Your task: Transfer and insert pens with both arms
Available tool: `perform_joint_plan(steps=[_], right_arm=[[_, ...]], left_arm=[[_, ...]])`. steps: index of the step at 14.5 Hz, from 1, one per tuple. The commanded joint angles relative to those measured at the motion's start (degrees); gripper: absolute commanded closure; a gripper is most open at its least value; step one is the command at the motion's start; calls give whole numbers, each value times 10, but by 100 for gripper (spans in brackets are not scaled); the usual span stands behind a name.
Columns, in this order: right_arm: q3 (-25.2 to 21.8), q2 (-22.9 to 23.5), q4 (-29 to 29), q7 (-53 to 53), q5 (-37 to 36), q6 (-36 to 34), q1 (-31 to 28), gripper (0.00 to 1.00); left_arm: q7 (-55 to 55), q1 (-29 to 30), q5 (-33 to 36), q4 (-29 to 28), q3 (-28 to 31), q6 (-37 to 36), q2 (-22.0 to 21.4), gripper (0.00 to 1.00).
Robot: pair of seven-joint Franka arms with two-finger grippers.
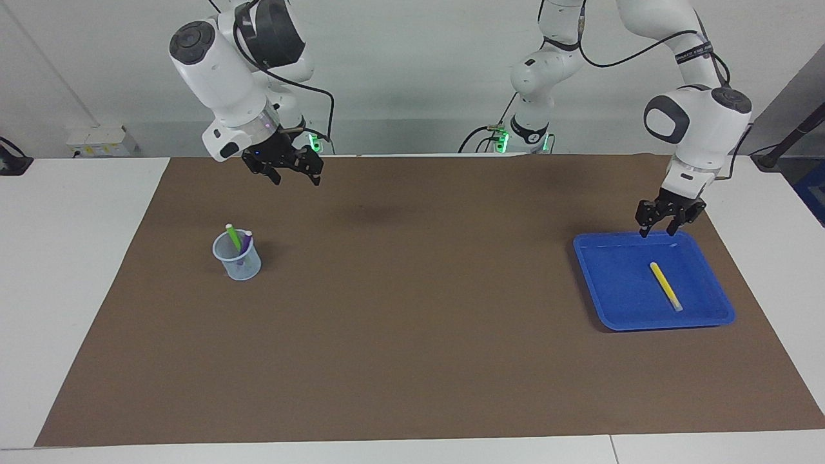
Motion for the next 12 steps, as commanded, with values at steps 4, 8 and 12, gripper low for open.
perform_joint_plan(steps=[4, 8, 12], right_arm=[[1, -2, -5, 9, 15, 15, 9, 0], [1, -2, -6, 9, 16, 16, 10, 0], [1, -2, -6, 9, 16, 17, 10, 0]], left_arm=[[9, 7, -4, 41, -1, 15, 47, 32], [8, 7, -4, 54, 0, 48, 79, 35], [10, 15, -4, 59, 0, 104, 125, 35]])
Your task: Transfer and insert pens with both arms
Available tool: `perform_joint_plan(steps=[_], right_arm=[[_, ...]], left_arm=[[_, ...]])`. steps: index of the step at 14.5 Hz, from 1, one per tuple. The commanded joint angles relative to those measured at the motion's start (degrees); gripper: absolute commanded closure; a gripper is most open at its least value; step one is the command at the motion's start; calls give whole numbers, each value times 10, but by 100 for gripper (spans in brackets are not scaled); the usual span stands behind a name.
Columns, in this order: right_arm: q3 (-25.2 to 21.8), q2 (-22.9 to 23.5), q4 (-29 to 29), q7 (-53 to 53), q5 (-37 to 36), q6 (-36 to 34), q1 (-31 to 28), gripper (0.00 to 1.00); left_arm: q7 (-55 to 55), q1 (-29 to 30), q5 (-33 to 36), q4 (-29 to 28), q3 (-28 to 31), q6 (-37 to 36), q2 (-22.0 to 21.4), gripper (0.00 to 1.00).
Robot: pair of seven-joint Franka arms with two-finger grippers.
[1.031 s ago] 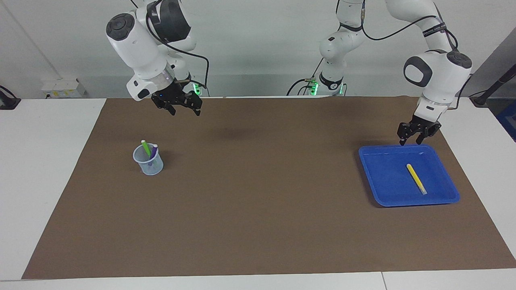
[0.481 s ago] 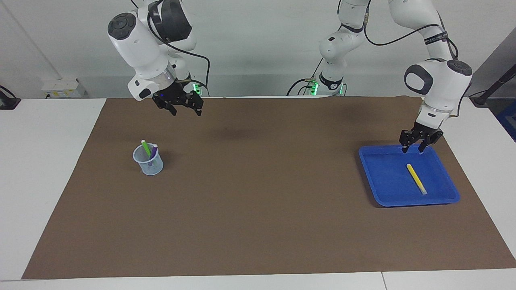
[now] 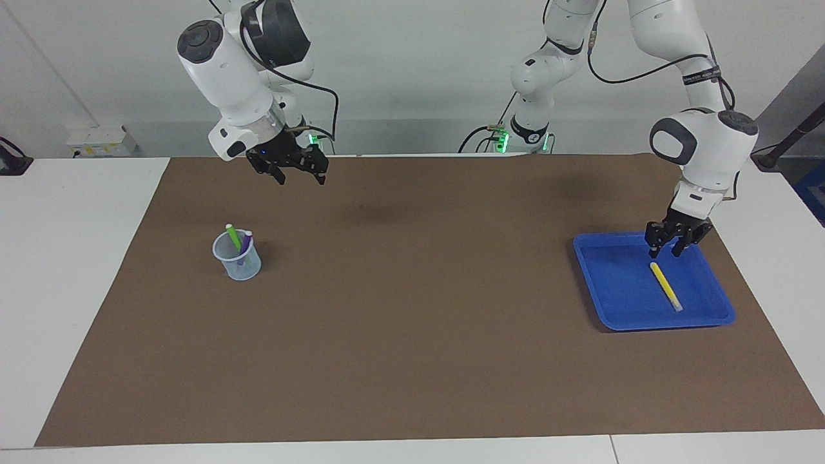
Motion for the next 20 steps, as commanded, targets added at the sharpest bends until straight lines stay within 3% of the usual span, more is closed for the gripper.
perform_joint_plan(steps=[1, 6, 20], right_arm=[[0, -2, -6, 9, 16, 17, -1, 0], [0, -5, -10, 14, 15, 21, 8, 0], [0, -6, -13, 18, 16, 24, 8, 0]], left_arm=[[10, 8, -4, 24, -3, 26, 40, 35], [11, 8, 2, 43, -3, 56, 80, 35], [11, 8, 4, 61, -3, 72, 111, 36]])
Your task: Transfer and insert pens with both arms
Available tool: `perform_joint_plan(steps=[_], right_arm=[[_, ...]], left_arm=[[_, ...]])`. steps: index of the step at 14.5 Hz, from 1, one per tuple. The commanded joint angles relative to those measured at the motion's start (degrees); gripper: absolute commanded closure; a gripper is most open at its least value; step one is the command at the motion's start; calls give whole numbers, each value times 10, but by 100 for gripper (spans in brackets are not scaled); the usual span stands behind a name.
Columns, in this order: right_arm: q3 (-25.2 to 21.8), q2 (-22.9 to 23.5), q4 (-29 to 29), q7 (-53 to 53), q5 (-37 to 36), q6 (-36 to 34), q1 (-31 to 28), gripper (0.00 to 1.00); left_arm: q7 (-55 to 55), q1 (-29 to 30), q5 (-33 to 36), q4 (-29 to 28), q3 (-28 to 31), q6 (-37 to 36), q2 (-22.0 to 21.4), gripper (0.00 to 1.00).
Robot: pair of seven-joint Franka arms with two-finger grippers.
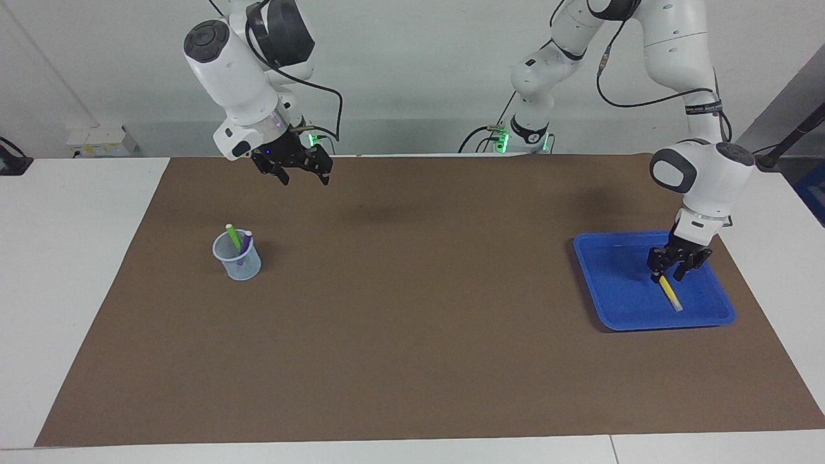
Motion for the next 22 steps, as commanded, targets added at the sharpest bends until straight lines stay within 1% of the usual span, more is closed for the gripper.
perform_joint_plan(steps=[1, 5, 10, 13, 15, 18, 22], right_arm=[[0, -6, -10, 9, 16, 15, -1, 0], [0, -6, -10, 9, 15, 15, -1, 0], [0, -6, -10, 9, 16, 15, -1, 0], [0, -6, -10, 9, 16, 15, -1, 0], [0, -6, -10, 9, 15, 15, -1, 0], [0, -6, -10, 10, 16, 15, -1, 0], [0, -6, -10, 10, 16, 15, -1, 0]], left_arm=[[8, 6, 4, 16, -3, 13, 20, 36], [8, 6, 4, 22, -3, 22, 34, 37], [7, 6, 4, 22, -3, 24, 35, 42], [7, 6, 4, 22, -2, 24, 35, 47], [7, 6, 4, 22, -2, 24, 35, 54], [7, 6, 4, 21, -2, 24, 35, 59], [7, 6, 4, 22, -2, 25, 35, 68]])
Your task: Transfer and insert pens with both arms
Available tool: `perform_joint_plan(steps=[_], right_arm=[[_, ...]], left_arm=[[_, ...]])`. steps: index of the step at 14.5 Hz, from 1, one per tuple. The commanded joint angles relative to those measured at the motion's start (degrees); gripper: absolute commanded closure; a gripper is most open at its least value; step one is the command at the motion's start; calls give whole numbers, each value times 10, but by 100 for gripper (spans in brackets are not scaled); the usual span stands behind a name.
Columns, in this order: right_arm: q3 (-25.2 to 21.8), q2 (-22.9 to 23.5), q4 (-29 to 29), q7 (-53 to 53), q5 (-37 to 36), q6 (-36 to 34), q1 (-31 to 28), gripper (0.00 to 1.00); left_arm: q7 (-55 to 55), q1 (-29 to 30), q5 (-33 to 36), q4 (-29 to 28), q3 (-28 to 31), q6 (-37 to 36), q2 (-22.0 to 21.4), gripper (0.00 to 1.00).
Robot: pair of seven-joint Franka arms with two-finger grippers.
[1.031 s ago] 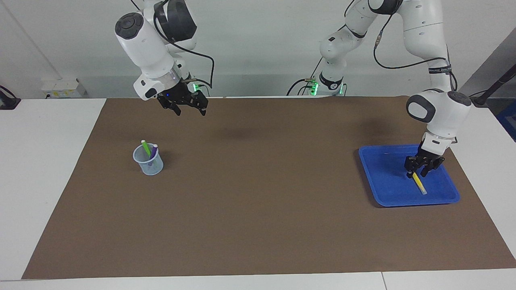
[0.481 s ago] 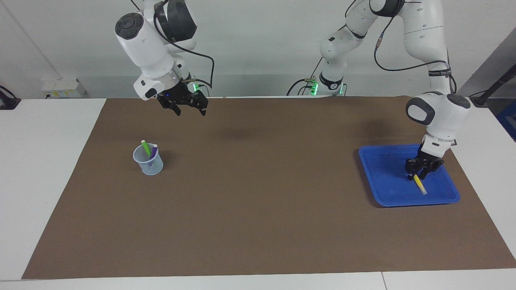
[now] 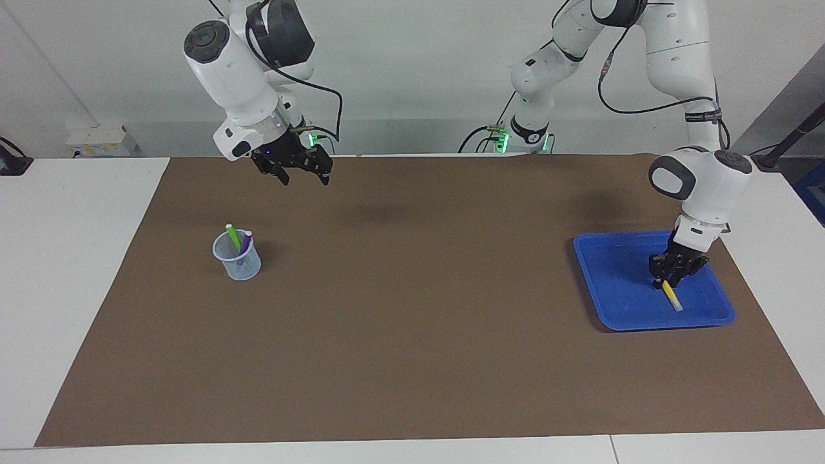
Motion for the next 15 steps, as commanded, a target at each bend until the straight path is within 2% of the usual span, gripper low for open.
perform_joint_plan(steps=[1, 15], right_arm=[[0, -6, -10, 10, 16, 15, -1, 0], [0, -6, -11, 10, 16, 15, -2, 0]], left_arm=[[6, 6, 4, 11, -2, 7, 10, 70], [6, 5, 4, 11, -1, 8, 10, 87]])
